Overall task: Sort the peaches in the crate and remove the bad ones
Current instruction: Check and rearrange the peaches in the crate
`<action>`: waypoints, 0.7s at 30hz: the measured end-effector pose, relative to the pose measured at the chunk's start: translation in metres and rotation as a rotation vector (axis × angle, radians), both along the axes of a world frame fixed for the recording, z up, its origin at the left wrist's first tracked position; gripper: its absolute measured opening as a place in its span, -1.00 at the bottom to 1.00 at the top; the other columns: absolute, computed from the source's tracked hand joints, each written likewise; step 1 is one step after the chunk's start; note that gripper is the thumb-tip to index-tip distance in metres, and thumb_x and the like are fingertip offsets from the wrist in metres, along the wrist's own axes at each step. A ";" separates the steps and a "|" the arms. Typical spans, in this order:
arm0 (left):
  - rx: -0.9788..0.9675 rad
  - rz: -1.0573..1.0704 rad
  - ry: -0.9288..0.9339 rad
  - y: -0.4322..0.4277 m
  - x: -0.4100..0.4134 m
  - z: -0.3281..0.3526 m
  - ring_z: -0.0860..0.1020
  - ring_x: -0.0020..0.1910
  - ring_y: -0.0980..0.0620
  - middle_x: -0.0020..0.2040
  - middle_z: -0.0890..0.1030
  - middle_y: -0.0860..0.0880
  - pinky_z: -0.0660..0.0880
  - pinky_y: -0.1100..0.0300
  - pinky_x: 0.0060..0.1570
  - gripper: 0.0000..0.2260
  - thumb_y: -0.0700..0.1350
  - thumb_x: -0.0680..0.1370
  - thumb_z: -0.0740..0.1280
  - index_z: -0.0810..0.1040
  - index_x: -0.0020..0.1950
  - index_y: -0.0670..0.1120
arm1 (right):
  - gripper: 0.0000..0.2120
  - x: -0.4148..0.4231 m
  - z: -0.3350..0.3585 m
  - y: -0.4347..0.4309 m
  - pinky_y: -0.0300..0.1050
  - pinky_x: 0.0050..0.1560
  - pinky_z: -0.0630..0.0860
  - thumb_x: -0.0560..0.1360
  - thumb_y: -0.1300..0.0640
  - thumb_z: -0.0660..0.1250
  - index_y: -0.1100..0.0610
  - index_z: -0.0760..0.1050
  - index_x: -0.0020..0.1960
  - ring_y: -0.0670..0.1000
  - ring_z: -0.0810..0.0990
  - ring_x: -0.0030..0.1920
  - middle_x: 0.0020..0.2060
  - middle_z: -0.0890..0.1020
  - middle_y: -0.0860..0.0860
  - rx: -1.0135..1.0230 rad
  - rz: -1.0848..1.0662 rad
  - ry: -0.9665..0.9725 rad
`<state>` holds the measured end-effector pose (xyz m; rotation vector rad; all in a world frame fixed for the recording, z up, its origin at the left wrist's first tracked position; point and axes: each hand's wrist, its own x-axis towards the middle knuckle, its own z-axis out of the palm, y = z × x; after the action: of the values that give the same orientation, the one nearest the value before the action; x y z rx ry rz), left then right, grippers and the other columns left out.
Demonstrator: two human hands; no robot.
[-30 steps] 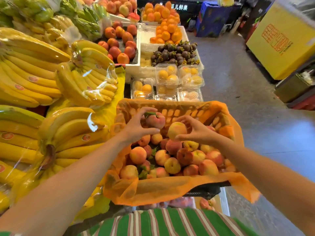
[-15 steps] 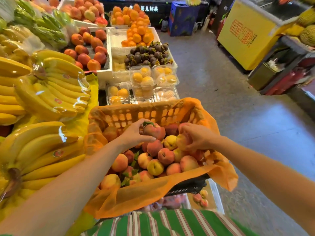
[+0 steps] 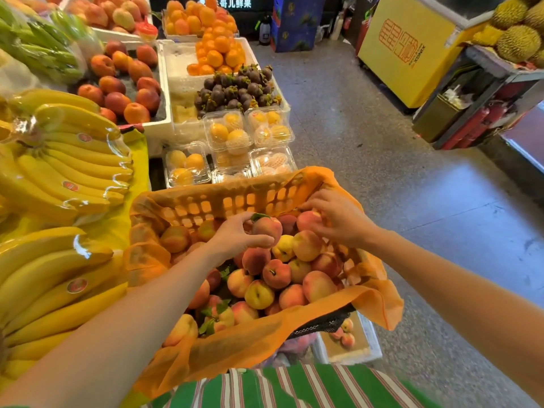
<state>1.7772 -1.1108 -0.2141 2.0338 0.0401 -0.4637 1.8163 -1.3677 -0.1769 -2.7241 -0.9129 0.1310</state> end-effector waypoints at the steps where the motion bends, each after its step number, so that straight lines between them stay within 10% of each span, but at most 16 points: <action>1: 0.049 0.017 0.000 -0.005 0.004 -0.001 0.45 0.27 -0.06 0.29 0.49 -0.04 0.39 0.14 0.12 -0.34 0.10 0.34 0.55 0.45 0.36 -0.08 | -0.57 0.003 0.002 -0.005 0.18 0.21 0.42 0.46 -0.01 0.39 0.04 0.51 0.30 0.12 0.44 0.26 0.25 0.50 0.08 0.045 -0.082 -0.040; 6: 0.214 0.066 0.027 -0.031 0.021 -0.004 0.47 0.11 -0.05 0.26 0.49 -0.11 0.41 0.12 -0.02 -0.32 0.12 0.38 0.51 0.36 0.38 -0.12 | -0.29 0.009 -0.007 -0.027 0.19 0.48 0.01 0.57 -0.15 0.22 -0.05 -0.05 0.58 0.19 -0.09 0.55 0.57 -0.10 0.13 0.157 -0.576 0.380; 10: 0.301 0.025 0.008 -0.043 0.032 -0.011 0.47 0.21 -0.11 0.30 0.47 -0.13 0.41 0.13 -0.01 -0.33 0.12 0.41 0.48 0.34 0.39 -0.14 | -0.33 -0.004 -0.024 -0.022 -0.18 0.39 0.14 0.63 -0.05 0.14 0.01 -0.19 0.58 0.04 0.20 0.50 0.50 0.22 0.04 0.458 -0.551 0.621; 21: 0.450 -0.138 -0.295 -0.063 0.035 -0.023 0.46 0.19 -0.11 0.21 0.45 -0.09 0.45 0.04 0.10 -0.44 0.15 0.46 0.41 0.36 0.36 -0.07 | -0.20 -0.013 -0.040 -0.025 0.01 0.30 0.42 0.53 -0.10 0.31 -0.16 -0.15 0.56 0.08 0.42 0.35 0.41 0.38 0.08 0.290 -0.459 0.260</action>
<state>1.8120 -1.1739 -0.2370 2.5415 -0.1926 -0.2472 1.8031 -1.3928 -0.2172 -2.4898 -0.2046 0.2341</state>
